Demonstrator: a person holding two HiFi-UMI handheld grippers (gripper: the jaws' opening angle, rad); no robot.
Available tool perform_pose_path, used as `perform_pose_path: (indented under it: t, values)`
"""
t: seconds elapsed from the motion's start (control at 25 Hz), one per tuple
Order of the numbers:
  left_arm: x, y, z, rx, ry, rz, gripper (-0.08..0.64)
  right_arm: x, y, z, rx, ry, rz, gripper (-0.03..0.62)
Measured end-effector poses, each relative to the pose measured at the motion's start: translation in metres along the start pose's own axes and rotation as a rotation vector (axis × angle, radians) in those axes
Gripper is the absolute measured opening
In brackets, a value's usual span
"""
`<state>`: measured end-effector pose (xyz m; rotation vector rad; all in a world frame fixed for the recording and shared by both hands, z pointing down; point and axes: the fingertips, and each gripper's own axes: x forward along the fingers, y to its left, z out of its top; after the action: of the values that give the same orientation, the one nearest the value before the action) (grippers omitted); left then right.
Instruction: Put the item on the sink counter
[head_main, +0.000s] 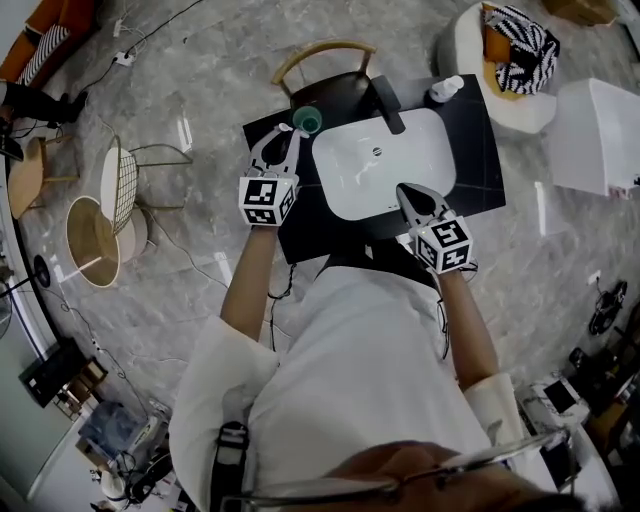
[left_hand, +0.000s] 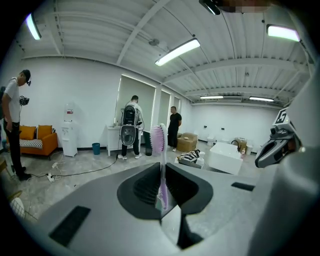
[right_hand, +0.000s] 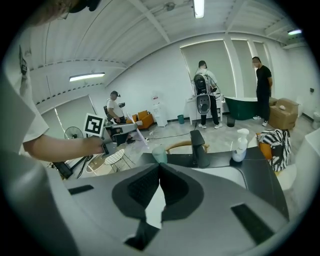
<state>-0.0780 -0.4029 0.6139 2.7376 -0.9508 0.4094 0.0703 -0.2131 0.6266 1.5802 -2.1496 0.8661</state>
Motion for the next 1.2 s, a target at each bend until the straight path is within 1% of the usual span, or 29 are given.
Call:
perform_pose_path:
  t: [0.08, 0.28, 0.44, 0.6, 0.88, 1.0, 1.2]
  values:
    - [0.012, 0.003, -0.007, 0.0, 0.009, 0.008, 0.034, 0.004, -0.003, -0.003, 0.01, 0.003, -0.002, 0.006]
    - [0.039, 0.013, -0.033, -0.01, 0.045, 0.015, 0.034, 0.013, -0.012, -0.014, 0.09, -0.004, -0.025, 0.005]
    - [0.057, 0.022, -0.058, -0.042, 0.08, 0.037, 0.034, 0.018, -0.015, -0.019, 0.106, 0.004, -0.029, 0.006]
    - [0.07, 0.028, -0.076, -0.078, 0.106, 0.06, 0.034, 0.02, -0.02, -0.022, 0.136, 0.001, -0.044, 0.006]
    - [0.081, 0.035, -0.103, -0.116, 0.152, 0.115, 0.034, 0.021, -0.024, -0.03, 0.151, 0.018, -0.054, 0.006]
    - [0.084, 0.037, -0.112, -0.126, 0.169, 0.129, 0.034, 0.022, -0.024, -0.029, 0.143, 0.019, -0.051, 0.005]
    - [0.082, 0.043, -0.12, -0.17, 0.177, 0.144, 0.035, 0.023, -0.027, -0.029, 0.145, 0.021, -0.055, 0.006]
